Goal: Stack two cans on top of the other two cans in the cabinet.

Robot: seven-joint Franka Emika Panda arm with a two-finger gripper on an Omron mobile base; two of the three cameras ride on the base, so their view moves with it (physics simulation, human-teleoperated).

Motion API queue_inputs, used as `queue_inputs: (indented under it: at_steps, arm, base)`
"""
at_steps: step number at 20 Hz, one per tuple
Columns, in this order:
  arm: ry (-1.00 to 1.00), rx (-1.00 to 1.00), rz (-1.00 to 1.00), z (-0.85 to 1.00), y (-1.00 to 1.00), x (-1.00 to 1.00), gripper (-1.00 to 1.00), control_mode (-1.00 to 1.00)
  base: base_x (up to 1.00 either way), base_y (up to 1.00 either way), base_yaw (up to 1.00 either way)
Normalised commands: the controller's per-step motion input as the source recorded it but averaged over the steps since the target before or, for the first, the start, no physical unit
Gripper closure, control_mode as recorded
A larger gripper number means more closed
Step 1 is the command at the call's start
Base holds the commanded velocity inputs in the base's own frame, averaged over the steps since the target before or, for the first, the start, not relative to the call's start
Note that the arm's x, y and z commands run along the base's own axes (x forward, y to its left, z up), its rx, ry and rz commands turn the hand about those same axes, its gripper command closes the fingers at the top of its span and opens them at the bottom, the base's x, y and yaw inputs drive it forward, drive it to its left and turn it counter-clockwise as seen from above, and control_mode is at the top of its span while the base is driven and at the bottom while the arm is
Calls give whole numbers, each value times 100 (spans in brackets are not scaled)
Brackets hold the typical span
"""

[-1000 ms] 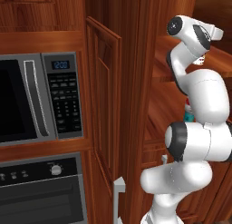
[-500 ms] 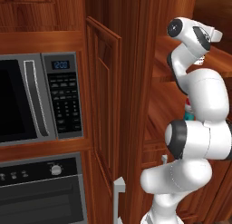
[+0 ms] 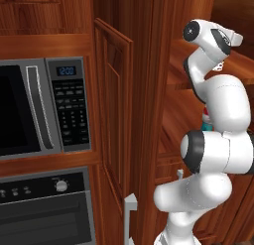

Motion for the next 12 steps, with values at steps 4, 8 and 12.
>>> queue_inputs:
  at_steps: [4, 8, 12]
  arm:
    - [-6, 0, 0, 0, 0, -1, 100, -100]
    - [-2, 0, 0, 0, 0, -1, 100, -100]
    - [0, 0, 0, 0, 0, 0, 100, -100]
  base:
    - [0, 0, 0]
    - [0, 0, 0]
    - [0, 0, 0]
